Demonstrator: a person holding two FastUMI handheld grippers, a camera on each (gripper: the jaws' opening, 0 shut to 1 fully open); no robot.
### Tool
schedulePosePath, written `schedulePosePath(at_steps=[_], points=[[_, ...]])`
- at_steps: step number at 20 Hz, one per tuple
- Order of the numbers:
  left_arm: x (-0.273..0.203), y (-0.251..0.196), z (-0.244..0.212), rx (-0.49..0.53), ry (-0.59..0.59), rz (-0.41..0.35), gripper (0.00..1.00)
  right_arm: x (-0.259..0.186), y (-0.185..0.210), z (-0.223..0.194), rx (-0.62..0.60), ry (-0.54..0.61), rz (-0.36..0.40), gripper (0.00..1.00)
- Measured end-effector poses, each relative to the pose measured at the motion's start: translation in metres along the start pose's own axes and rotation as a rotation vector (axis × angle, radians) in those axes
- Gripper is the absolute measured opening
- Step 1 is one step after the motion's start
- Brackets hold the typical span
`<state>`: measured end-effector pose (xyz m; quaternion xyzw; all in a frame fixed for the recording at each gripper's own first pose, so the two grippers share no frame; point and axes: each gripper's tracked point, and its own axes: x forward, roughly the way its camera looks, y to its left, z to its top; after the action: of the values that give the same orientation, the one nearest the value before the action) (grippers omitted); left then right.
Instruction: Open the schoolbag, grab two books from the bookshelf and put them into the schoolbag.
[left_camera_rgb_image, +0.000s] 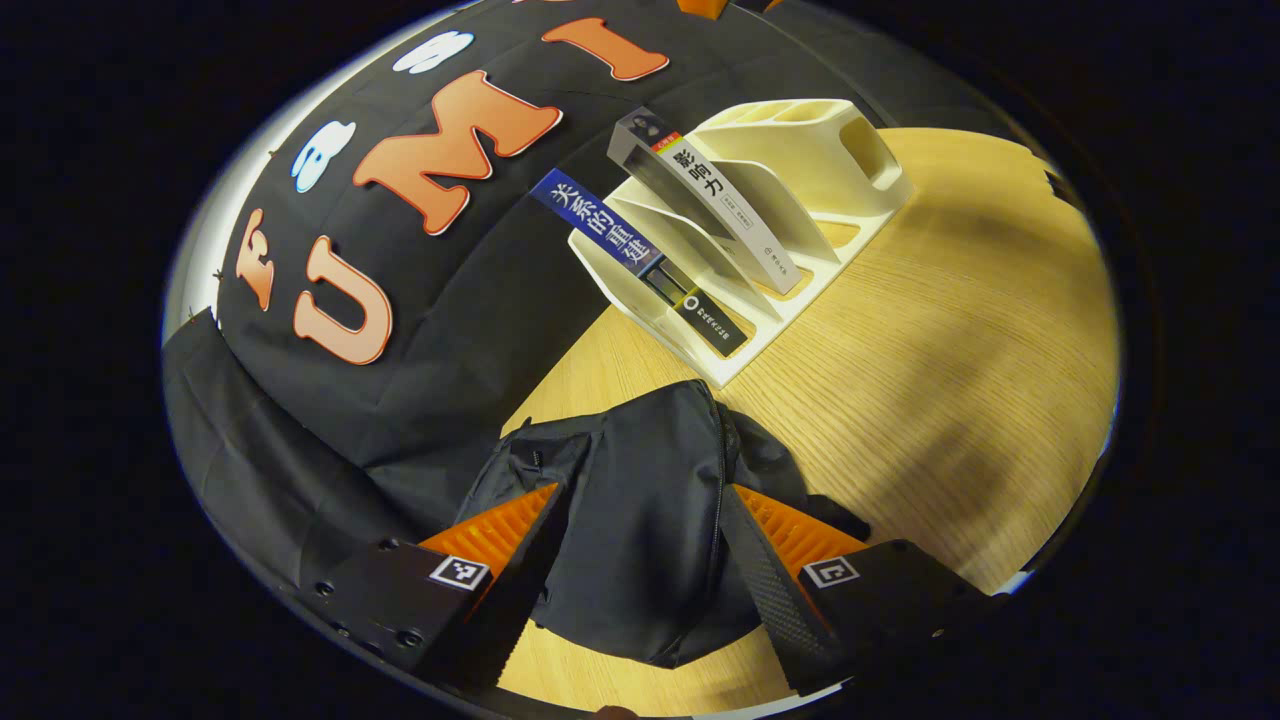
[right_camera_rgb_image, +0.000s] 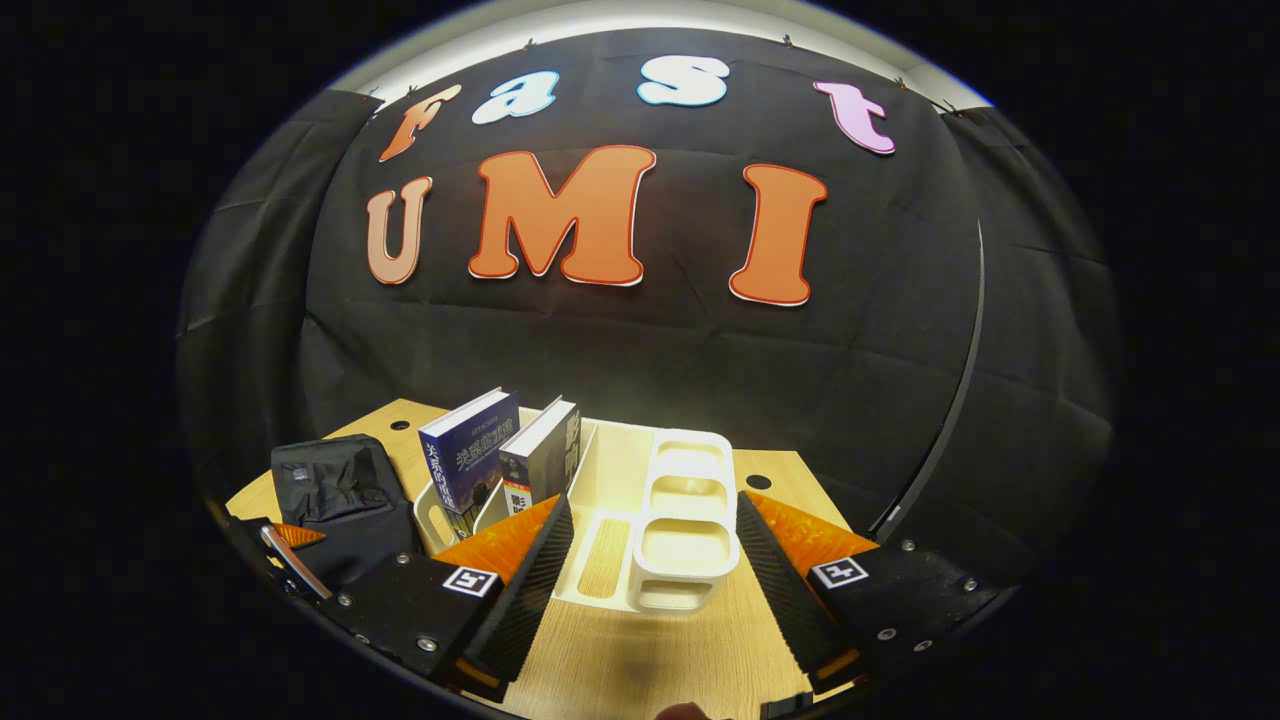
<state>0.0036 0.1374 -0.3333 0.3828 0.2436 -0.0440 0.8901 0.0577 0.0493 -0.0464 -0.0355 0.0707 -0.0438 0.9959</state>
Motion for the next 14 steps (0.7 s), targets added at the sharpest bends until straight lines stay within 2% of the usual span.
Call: schedulePosePath(at_steps=[8, 12, 14], points=[[0.018, 0.015, -0.016, 0.11, 0.054, 0.127, 0.97, -0.004, -0.01, 0.001, 0.043, -0.023, 0.002, 0.98], [0.039, 0.015, -0.022, 0.116, 0.094, 0.138, 0.95, -0.003, -0.016, -0.001, 0.058, -0.016, 0.001, 0.98], [0.046, 0.012, -0.024, 0.094, 0.116, 0.124, 0.88, -0.004, -0.018, -0.002, 0.056, -0.015, 0.003, 0.98]])
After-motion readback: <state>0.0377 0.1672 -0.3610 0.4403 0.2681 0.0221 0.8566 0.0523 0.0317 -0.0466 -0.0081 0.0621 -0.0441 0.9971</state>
